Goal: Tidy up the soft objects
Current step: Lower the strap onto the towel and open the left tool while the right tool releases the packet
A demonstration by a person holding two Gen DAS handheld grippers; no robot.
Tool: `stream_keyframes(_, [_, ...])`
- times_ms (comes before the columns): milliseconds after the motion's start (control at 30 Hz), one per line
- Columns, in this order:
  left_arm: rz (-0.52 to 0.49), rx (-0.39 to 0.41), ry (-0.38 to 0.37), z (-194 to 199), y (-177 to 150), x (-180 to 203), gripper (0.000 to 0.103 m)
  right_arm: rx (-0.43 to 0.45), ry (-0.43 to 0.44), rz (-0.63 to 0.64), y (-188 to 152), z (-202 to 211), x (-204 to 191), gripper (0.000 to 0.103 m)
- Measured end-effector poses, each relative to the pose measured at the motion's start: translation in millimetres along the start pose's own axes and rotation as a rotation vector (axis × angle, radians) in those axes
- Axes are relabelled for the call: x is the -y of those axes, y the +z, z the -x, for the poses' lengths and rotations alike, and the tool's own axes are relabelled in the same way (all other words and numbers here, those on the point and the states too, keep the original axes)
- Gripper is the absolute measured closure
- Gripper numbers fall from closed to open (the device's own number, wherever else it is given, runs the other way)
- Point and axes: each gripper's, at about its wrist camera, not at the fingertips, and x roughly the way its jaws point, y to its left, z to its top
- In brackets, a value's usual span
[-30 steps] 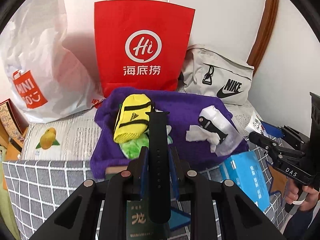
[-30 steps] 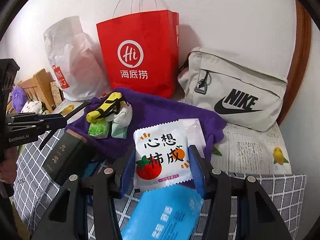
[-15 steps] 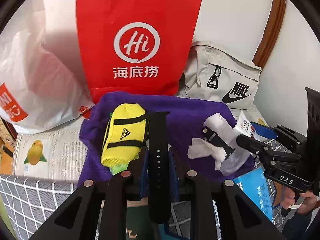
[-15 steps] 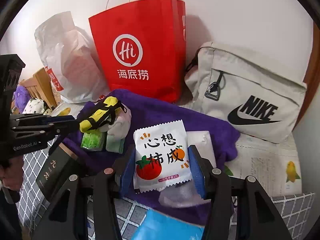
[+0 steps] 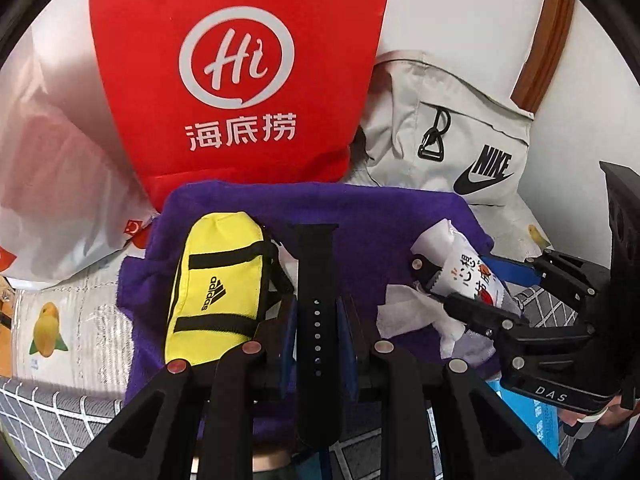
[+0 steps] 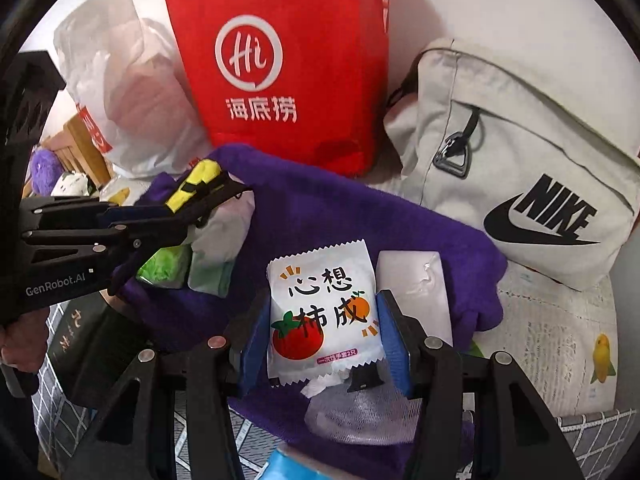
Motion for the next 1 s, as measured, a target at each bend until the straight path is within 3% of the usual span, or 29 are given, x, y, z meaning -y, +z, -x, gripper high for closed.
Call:
stream_keyframes(500, [0.005,-0.076,0.015,-27,2,-3,0.082,-0.087,0.003,0.029,-1,-30,7,0.049])
stream_keyframes(700, [0.011,-0.083,0.021,-29,2,-3,0.082,-0.098,0.006,0.047,-2,-32,6,0.039])
stream_keyframes(867, [0.008,-0.067,0.023,-23,3,-2,0.062,-0.087,0.004,0.042,-4,-28,8,0.031])
stream_keyframes(1000, [0.005,-0.052,0.026,-14,3,0,0.052,-0.079,0.002,0.030,-4,-23,9,0.030])
